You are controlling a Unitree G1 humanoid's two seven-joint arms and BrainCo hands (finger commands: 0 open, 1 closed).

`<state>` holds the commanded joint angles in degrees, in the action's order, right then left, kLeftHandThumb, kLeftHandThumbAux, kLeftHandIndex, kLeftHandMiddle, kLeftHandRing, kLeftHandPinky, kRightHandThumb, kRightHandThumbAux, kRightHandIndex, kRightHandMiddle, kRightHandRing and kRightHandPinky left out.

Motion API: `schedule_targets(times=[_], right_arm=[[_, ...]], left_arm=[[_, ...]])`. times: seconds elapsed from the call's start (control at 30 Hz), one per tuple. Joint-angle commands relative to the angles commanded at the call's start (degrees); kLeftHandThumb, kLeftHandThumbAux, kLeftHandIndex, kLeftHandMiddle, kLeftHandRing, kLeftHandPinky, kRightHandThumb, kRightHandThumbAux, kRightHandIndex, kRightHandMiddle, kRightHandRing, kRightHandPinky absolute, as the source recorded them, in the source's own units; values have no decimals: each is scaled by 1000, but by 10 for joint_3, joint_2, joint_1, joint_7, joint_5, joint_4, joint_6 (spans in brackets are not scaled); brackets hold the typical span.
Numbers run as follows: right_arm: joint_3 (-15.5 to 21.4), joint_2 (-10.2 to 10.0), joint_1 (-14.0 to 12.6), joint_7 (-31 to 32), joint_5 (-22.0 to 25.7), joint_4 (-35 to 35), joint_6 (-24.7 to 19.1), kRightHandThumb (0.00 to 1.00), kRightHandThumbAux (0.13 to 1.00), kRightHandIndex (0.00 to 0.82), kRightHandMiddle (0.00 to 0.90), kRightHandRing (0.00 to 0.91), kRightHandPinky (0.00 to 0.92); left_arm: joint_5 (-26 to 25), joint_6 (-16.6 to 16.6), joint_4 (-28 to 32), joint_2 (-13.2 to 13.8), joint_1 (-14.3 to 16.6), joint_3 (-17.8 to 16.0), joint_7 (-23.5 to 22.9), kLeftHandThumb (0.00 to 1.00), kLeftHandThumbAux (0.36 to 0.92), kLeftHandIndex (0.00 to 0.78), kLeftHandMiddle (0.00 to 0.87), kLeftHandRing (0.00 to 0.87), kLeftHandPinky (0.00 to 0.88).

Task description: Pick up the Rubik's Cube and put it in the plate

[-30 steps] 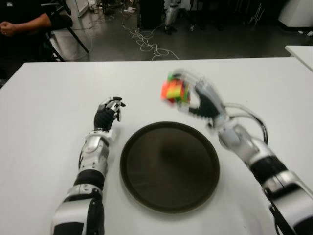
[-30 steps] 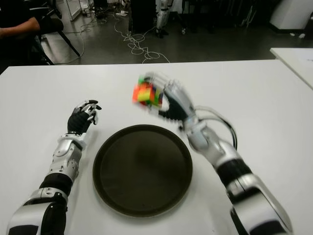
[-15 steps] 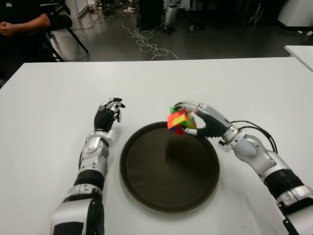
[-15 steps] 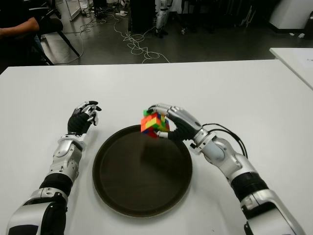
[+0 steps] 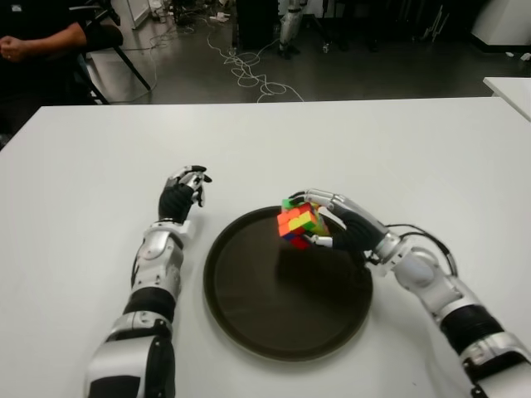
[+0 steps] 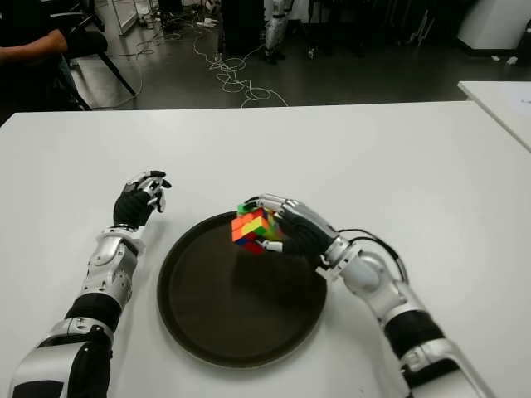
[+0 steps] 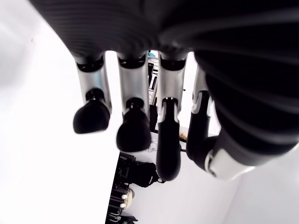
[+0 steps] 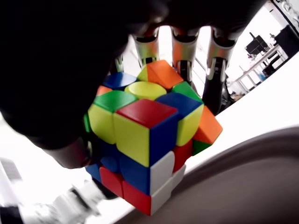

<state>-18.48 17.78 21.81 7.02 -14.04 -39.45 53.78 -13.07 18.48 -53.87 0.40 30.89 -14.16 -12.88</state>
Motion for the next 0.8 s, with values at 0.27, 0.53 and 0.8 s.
schedule_targets(times=[0.27, 0.53, 0.8], right_arm=[[6, -15, 3, 30, 14, -23, 12, 826, 694, 385, 536, 628, 624], [17, -25, -2, 32, 5, -24, -3, 824, 695, 382, 523, 606, 596], [16, -33, -11, 50, 13, -15, -21, 823, 696, 382, 507, 588, 577]], left_arm=[[10, 7, 4, 1, -4, 6, 7, 857, 655, 431, 565, 765, 792], [13, 15, 6, 1, -5, 10, 5, 854, 655, 432, 572, 756, 781], [13, 15, 4, 1, -4, 12, 7, 855, 655, 430, 568, 761, 787]])
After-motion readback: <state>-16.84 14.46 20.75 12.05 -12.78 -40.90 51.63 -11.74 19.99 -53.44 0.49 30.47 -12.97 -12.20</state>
